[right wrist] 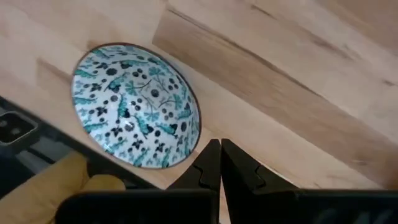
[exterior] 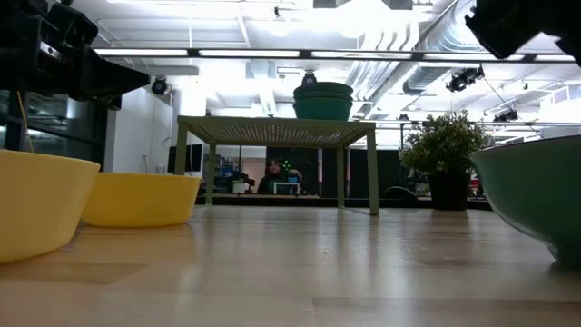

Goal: Pick & Place Mini bowls
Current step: Stack the blue patterned bowl on top of the other blue patterned bowl on the shelf

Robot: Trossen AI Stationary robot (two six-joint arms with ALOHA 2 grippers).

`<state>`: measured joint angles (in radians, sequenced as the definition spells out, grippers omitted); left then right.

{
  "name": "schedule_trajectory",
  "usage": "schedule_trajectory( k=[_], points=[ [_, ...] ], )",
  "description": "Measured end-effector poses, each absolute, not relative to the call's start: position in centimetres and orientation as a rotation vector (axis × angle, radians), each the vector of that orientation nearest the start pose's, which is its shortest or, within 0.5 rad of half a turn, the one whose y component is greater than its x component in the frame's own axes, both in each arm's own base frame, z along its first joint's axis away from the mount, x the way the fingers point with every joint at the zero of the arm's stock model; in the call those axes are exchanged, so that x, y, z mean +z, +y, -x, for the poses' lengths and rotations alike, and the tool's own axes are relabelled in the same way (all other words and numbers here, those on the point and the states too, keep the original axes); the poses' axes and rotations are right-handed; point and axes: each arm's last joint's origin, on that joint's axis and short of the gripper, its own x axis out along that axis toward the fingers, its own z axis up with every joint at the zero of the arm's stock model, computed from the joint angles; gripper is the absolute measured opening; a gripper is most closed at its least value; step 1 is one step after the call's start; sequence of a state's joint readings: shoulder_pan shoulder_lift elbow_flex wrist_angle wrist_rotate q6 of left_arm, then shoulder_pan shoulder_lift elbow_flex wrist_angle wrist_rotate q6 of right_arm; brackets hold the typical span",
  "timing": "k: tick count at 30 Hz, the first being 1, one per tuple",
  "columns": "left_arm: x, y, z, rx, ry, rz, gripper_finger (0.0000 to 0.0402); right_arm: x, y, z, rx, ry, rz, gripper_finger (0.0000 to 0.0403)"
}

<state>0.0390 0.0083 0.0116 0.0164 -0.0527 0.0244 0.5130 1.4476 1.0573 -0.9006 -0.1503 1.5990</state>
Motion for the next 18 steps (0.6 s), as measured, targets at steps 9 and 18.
schedule_trajectory(
  k=[9,18],
  points=[
    [16.8,0.5,-9.7,0.092,-0.018,-0.024,0.0007,21.5,15.5,-23.9,-0.595,1.422,-1.07,0.0042],
    [16.8,0.5,-9.7,0.091,-0.018,-0.024,0.0007,20.4,16.2,-24.8,-0.619,1.439,-1.049,0.0155]
  ],
)
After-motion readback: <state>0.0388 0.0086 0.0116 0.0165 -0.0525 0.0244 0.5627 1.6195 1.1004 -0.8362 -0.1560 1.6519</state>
